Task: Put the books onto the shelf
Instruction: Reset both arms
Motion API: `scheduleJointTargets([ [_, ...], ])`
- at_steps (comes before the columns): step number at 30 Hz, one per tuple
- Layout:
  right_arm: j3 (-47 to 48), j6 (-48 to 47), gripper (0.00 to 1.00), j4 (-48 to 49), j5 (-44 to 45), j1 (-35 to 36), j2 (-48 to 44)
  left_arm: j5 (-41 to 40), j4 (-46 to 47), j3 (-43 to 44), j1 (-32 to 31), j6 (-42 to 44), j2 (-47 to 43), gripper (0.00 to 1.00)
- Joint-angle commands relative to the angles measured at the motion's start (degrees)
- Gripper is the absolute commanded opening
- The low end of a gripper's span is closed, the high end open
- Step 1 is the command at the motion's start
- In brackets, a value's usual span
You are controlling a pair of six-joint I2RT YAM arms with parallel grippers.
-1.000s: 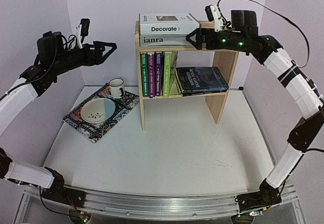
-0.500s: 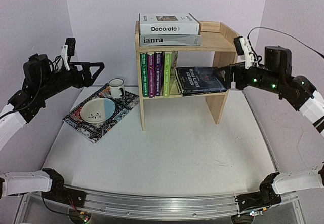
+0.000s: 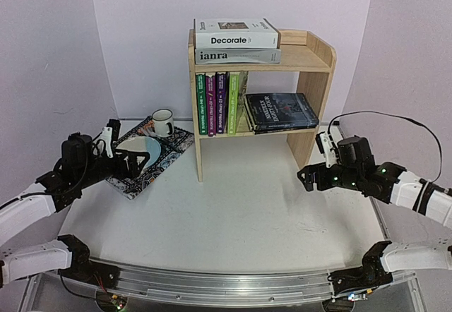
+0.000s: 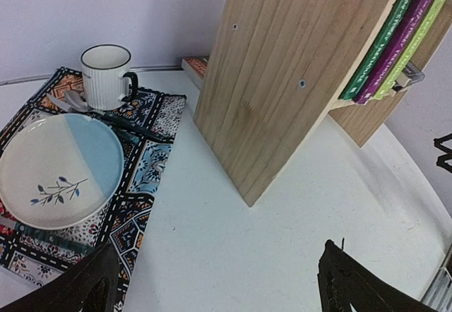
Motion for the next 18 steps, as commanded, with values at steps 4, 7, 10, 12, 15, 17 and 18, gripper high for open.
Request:
scheduleJointTargets([
  [4, -2.3, 0.0, 0.98, 7.3, 17.8, 0.3, 4.6, -5.7, 12.3, -5.6, -0.2, -2.5, -1.8, 1.00],
  [7, -5.5, -0.4, 0.98, 10.7, 23.1, 0.1, 3.0, -10.0, 12.7, -6.2, -0.2, -1.8, 0.8, 1.00],
  [10, -11.3, -2.8, 0.98, 18.2, 27.6, -0.4, 1.7, -16.5, 15.0, -7.2, -0.2, -2.4, 2.9, 1.00],
  [12, -12.6, -2.9, 0.98, 19.6, 28.1, -1.8, 1.6, -19.8, 17.6, -8.4, -0.1, -2.2, 4.2, 1.00],
  [15, -13.6, -2.7, 0.98, 19.8, 30.2, -3.5, 1.1, -25.5, 20.5, -9.5, -0.1, -2.2, 5.7, 1.00],
  [17, -15.2, -6.3, 0.98, 21.6, 30.0, -5.2, 1.0, -29.3, 23.2, -11.0, -0.1, -2.1, 6.3, 0.99],
  [18, -16.2, -8.3, 0.98, 23.2, 29.3, -6.3, 1.0, -31.5, 25.1, -12.1, 0.0, -1.9, 6.6, 0.98],
])
